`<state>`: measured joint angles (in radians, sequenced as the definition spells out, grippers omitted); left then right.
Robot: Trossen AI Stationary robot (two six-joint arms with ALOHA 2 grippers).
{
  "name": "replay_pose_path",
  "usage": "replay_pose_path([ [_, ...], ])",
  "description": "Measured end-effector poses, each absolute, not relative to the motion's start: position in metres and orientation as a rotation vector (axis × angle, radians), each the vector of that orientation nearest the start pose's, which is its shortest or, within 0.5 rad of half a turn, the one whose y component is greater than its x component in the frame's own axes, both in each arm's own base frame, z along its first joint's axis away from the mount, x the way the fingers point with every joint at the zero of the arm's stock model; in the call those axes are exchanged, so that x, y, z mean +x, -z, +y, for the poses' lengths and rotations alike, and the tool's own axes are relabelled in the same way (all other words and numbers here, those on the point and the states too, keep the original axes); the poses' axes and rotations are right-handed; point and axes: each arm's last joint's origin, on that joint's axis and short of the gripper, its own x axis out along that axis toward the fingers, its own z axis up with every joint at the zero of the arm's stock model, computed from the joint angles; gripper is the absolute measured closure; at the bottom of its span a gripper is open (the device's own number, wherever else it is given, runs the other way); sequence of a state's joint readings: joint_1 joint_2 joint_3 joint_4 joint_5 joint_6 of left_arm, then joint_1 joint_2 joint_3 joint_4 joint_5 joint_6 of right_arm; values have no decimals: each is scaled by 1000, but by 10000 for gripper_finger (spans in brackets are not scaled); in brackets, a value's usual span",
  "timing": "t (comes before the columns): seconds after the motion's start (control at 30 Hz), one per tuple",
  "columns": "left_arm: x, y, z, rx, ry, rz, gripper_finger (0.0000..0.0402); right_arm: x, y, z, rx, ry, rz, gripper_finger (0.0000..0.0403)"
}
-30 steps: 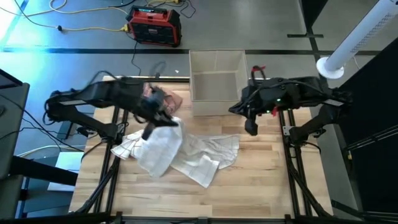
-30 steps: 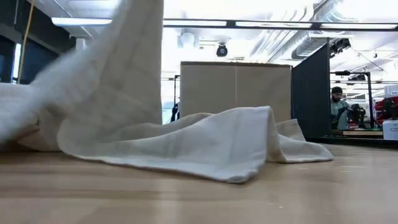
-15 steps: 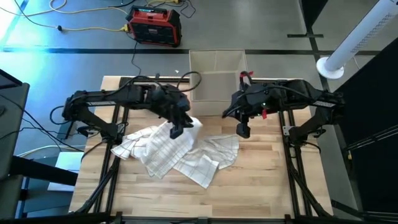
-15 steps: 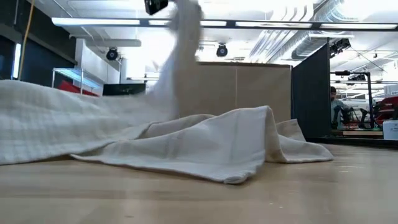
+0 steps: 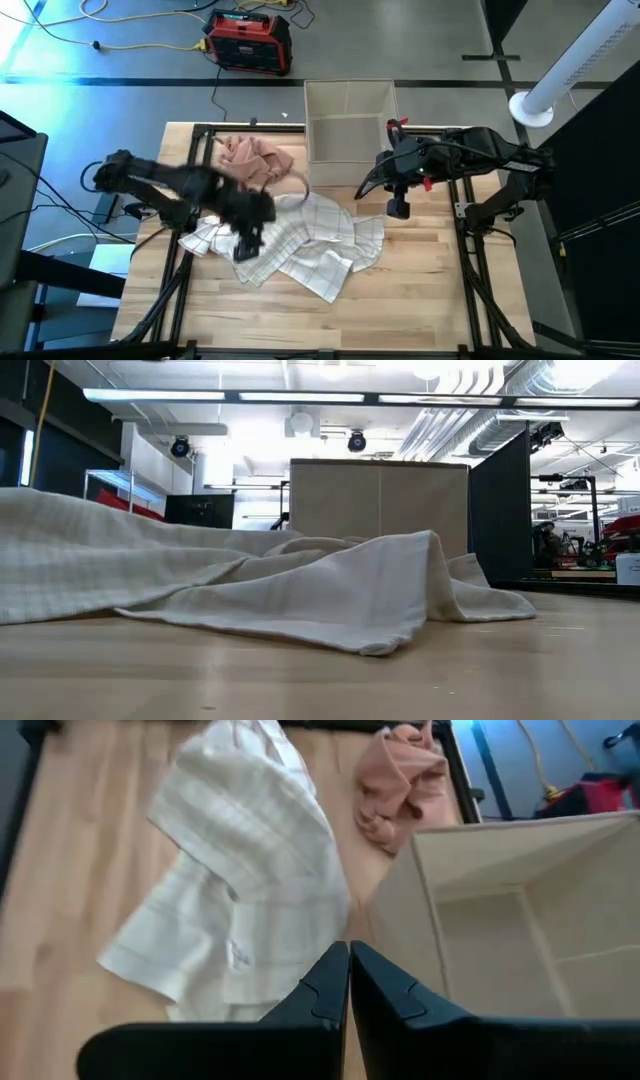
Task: Fold towel
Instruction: Fold the white striped towel
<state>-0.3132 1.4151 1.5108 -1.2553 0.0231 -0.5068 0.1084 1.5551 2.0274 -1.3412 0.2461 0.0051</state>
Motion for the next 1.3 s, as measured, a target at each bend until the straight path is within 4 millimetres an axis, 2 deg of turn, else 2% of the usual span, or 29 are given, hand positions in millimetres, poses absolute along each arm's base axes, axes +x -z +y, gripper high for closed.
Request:
replay_pose_path([
  [0.13, 239, -346, -115, -270, -53, 1168, 227, 266, -457, 11, -194, 138, 895, 402],
  [0.27, 241, -325, -146, -399, -34, 1107, 236, 260, -452, 1, -168, 133, 985, 403],
  [0.37, 247, -298, -168, -461, -4, 1091, 238, 256, -450, -4, -160, 143, 1038, 403],
  [0.47, 249, -267, -182, -429, 1, 1188, 238, 252, -448, -6, -160, 146, 1081, 403],
  [0.63, 253, -229, -187, -340, -90, 1303, 238, 250, -447, -6, -160, 140, 1099, 403],
  [0.77, 257, -207, -191, -261, -75, 1380, 238, 246, -450, -6, -158, 139, 1089, 403],
  [0.9, 258, -193, -193, -173, -31, 1463, 238, 245, -450, -5, -144, 117, 1085, 403],
  [1.07, 259, -180, -191, -82, -93, 1486, 238, 242, -452, -5, -142, 116, 1077, 403],
  [1.3, 256, -158, -185, -38, -112, 1549, 238, 242, -452, -5, -143, 116, 1075, 403],
])
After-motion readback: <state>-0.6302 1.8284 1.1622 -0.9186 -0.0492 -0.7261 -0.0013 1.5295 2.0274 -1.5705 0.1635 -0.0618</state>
